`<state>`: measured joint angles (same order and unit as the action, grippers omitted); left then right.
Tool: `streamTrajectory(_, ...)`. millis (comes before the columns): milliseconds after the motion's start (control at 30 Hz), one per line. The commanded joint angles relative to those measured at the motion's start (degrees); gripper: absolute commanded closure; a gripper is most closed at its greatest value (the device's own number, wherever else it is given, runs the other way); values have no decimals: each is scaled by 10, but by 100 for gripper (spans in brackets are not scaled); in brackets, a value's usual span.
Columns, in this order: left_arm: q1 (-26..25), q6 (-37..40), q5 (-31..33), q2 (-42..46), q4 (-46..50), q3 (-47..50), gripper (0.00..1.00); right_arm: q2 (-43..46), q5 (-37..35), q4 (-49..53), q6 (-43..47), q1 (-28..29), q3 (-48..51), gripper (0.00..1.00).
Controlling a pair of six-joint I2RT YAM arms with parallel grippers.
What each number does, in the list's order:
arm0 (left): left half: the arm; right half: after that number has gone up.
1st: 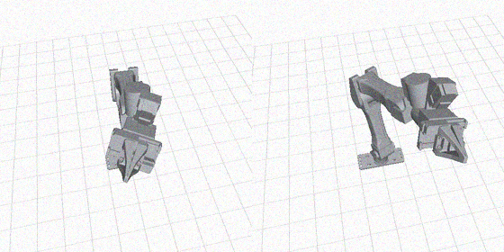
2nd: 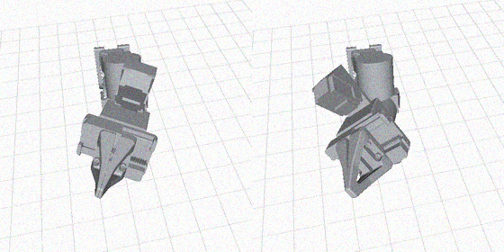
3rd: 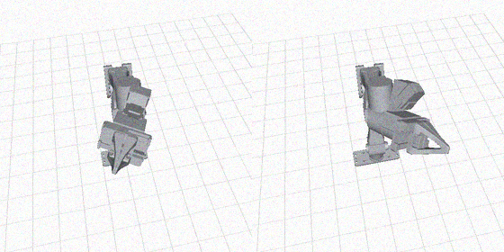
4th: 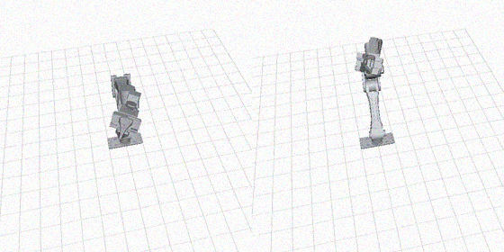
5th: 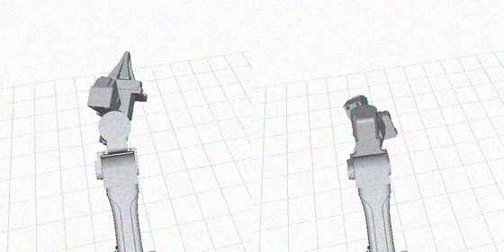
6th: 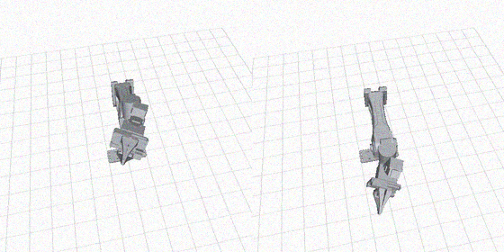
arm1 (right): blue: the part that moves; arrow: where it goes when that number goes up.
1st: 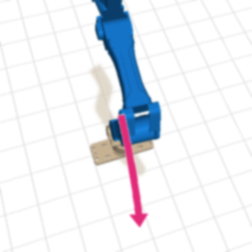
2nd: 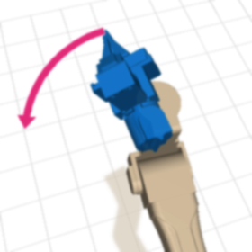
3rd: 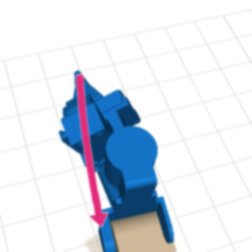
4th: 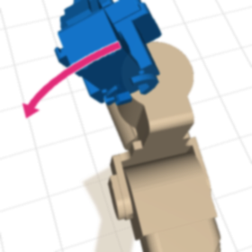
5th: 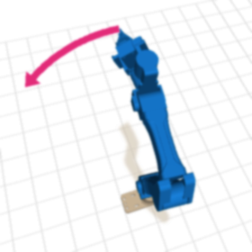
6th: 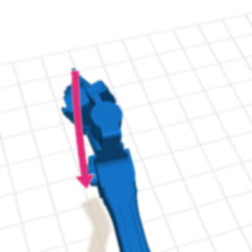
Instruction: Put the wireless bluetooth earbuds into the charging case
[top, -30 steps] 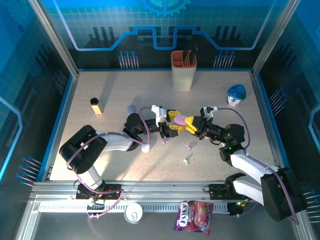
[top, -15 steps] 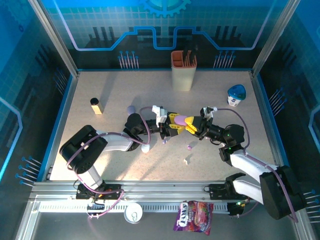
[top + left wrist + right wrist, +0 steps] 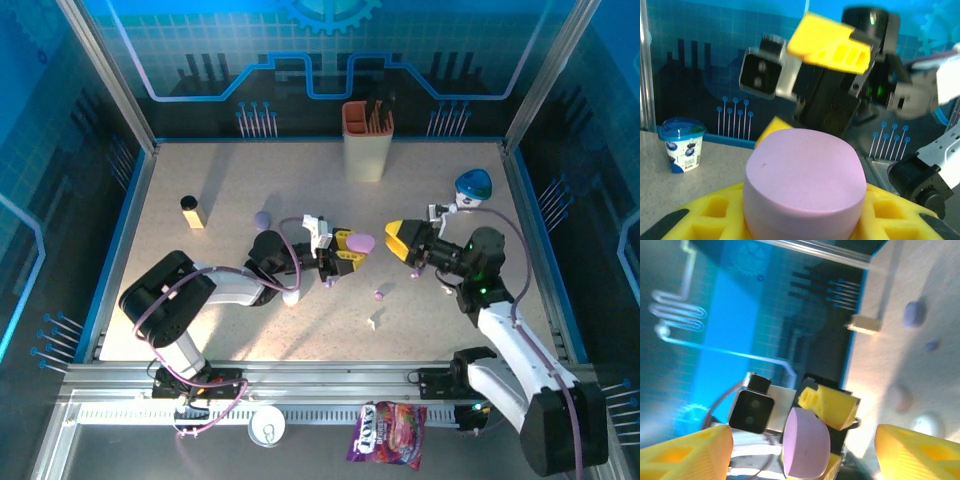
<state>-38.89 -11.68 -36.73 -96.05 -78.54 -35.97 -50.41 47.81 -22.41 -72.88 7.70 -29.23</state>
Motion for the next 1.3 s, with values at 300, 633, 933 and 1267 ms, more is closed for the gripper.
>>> streamTrajectory(300, 29, -14, -47, 45, -18, 26, 70, -27, -133, 495, 624, 98, -265, 0)
streamTrajectory(633, 31, -20, -53, 39, -18, 19, 73, -103, -297, 609, 924, 240, -398, 0)
streamTrajectory(933, 31, -27, -51, 55, -19, 17, 75, -168, -375, 617, 959, 270, -447, 0)
streamTrajectory(1267, 31, -29, -44, 50, -18, 16, 75, -172, -379, 630, 989, 262, -438, 0)
